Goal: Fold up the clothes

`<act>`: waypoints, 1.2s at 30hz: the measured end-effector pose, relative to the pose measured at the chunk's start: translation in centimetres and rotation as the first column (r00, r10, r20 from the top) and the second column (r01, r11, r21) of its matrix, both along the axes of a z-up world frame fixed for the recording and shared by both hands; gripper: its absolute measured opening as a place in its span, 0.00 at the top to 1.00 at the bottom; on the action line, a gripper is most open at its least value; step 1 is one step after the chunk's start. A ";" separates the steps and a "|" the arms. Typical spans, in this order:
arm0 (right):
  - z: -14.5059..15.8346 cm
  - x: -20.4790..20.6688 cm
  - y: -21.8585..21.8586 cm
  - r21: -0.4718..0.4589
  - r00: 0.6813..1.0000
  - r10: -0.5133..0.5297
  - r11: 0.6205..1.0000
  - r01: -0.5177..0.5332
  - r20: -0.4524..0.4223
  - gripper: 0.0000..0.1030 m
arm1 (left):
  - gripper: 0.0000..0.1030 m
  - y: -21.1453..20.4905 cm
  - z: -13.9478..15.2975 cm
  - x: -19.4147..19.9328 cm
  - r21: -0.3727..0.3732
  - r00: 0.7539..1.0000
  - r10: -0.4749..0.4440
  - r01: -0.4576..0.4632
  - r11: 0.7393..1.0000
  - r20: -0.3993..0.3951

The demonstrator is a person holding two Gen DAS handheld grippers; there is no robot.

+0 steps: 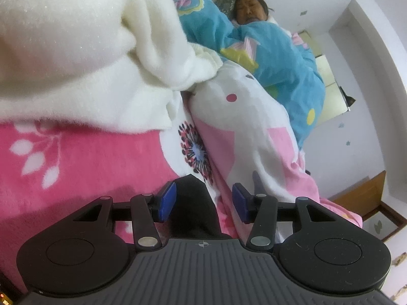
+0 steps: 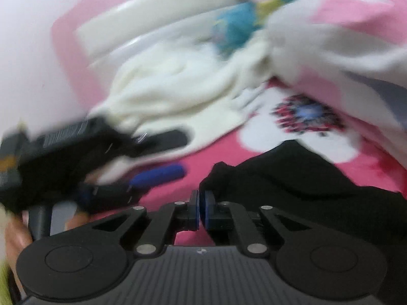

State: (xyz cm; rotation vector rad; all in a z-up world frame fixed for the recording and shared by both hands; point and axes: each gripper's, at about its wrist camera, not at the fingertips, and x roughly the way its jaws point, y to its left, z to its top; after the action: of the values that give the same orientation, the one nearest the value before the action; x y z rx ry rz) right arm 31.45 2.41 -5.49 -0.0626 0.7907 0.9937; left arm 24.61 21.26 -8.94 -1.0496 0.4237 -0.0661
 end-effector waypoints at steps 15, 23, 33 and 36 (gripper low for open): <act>3.5 2.5 -9.1 0.133 0.969 -0.247 0.960 0.244 0.001 0.59 | 0.52 -2.9 0.8 0.7 0.148 0.993 -0.121 0.121 0.982 -0.010; 1.5 10.7 -4.8 -0.007 0.966 -0.243 0.970 0.244 -0.085 0.59 | 0.54 -6.2 -0.6 2.1 0.294 0.966 -0.177 0.227 0.928 -0.188; -1.4 13.1 -0.8 -0.138 0.974 -0.182 0.977 0.164 -0.135 0.99 | 0.54 -6.2 -0.9 2.0 0.296 0.966 -0.161 0.217 0.930 -0.201; 0.3 10.7 -1.4 -0.074 0.992 -0.114 0.991 0.110 -0.049 0.99 | 0.56 -5.9 -1.0 1.8 0.277 0.967 -0.156 0.209 0.938 -0.201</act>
State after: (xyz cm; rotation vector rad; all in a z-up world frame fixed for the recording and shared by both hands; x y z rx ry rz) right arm 42.17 1.02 -5.18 -0.0530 0.8688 0.8639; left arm 26.45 15.31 -9.97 -0.7196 0.6710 -0.0737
